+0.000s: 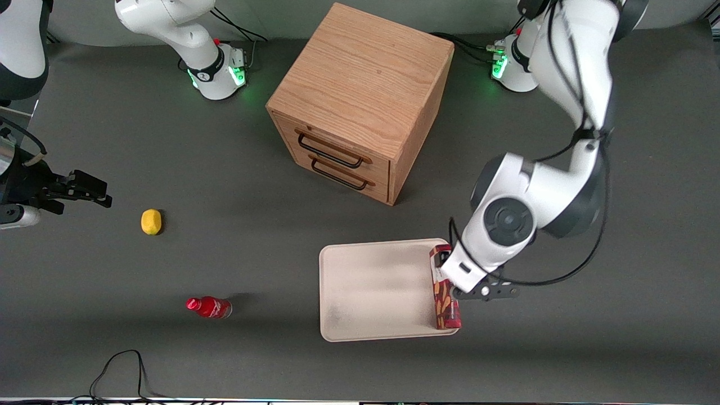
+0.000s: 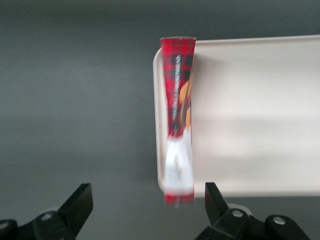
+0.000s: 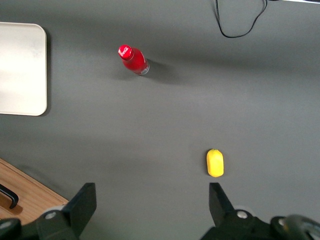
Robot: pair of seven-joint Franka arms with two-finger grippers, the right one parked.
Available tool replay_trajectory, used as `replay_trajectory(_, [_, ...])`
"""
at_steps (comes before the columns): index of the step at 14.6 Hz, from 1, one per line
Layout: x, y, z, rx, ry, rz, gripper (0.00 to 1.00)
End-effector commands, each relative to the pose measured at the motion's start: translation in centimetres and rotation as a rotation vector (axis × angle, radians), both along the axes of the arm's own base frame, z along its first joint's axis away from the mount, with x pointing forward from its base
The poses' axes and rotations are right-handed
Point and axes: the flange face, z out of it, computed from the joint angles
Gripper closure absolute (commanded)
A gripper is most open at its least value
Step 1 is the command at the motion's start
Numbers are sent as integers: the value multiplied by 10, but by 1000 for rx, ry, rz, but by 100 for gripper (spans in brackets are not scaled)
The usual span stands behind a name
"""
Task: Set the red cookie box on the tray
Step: 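Open the left gripper and lift it away from the box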
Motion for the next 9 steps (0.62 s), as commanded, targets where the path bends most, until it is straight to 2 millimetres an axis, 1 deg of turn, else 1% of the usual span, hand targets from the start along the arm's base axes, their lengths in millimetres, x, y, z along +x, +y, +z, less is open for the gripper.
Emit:
replay_trajectory(1, [-40, 13, 93, -1, -1, 20, 0])
replay_trajectory(4, [-74, 25, 171, -25, -44, 15, 0])
replay_trajectory(6, [-90, 30, 208, -47, -93, 15, 0])
replay_trajectory(8, [-97, 35, 225, -52, -116, 20, 0])
replay_trajectory(9, [-98, 40, 227, -44, -107, 31, 0])
